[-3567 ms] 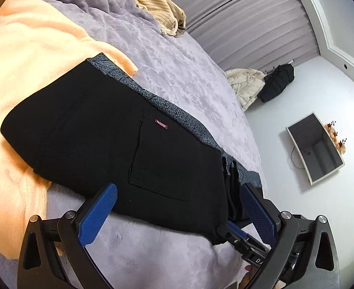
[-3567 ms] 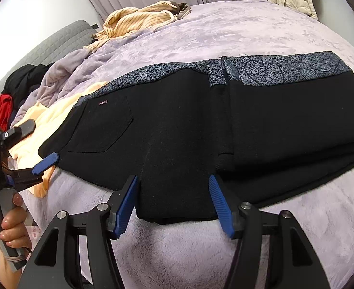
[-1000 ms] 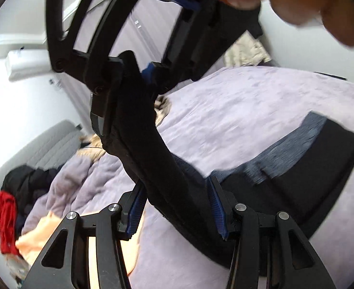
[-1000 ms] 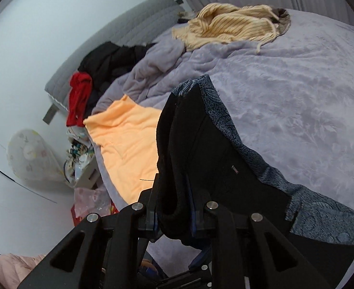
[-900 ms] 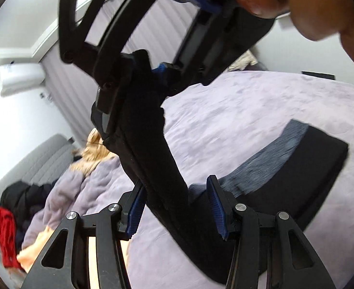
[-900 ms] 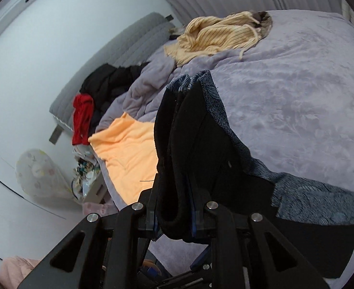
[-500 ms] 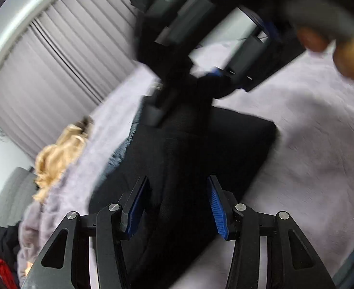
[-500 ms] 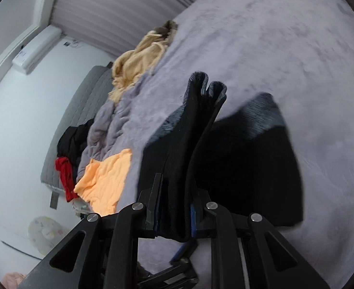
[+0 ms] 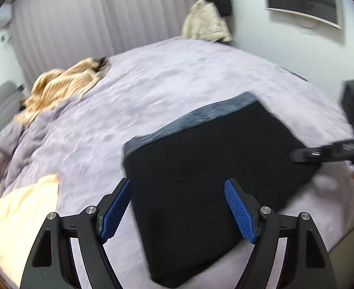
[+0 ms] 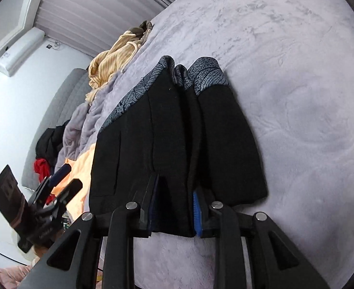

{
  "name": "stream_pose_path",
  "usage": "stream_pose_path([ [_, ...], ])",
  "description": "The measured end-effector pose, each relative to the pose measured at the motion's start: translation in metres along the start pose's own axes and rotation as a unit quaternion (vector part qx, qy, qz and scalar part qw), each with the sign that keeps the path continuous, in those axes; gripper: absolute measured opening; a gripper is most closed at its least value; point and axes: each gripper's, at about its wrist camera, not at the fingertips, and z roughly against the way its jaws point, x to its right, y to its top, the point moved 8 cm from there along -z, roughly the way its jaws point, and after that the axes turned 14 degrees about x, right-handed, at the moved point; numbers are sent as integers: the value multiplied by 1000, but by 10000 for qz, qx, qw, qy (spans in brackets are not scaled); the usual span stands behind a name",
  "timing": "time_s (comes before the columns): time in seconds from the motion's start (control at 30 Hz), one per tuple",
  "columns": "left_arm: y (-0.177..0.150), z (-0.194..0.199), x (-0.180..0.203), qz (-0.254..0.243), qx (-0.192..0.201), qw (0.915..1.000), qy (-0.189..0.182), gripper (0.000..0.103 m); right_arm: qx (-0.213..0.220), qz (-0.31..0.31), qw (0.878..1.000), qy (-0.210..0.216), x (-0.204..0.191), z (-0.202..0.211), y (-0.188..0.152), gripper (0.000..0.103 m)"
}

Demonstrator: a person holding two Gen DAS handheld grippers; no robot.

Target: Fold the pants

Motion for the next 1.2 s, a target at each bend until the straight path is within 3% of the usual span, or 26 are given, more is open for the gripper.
stream_pose_path([
  [0.17,-48,-33,-28,707,-674,9952,19,81,599,434,9940,-804,-1,31,15,29],
  [0.27,-59,-26,-21,797,-500,9954,186,90,687,319,9951,-638,-10,43,24,29],
  [0.47,-63,-27,-20,995,-608,9932,57,90,758,621,9948,-272,-39,58,18,31],
  [0.57,-64,-32,-23,1100,-631,9919,82,90,617,900,9930,-444,-45,40,5,31],
  [0.67,-65,-30,-24,1109,-739,9910,91,94,361,900,9910,-920,-25,8,-15,32],
  [0.73,-60,-27,-28,1115,-725,9911,108,93,569,1001,9889,-938,-24,8,-16,32],
  [0.83,-41,-33,-47,1089,-554,9920,317,94,546,1204,9861,-1007,-26,10,-19,32],
  [0.93,-28,-54,-64,1471,-746,9858,330,93,539,1130,9870,-1005,-24,10,-16,32],
  [1.0,-36,-75,-68,1406,-1000,9841,415,96,561,1076,9874,-1011,-22,10,-15,32],
  [1.03,-44,-87,-69,1323,-1109,9837,498,103,568,1078,9874,-1010,-24,9,-15,32],
  [1.2,-56,-82,-70,1726,-994,9792,376,103,561,1186,9856,-1070,-25,9,-17,32],
])
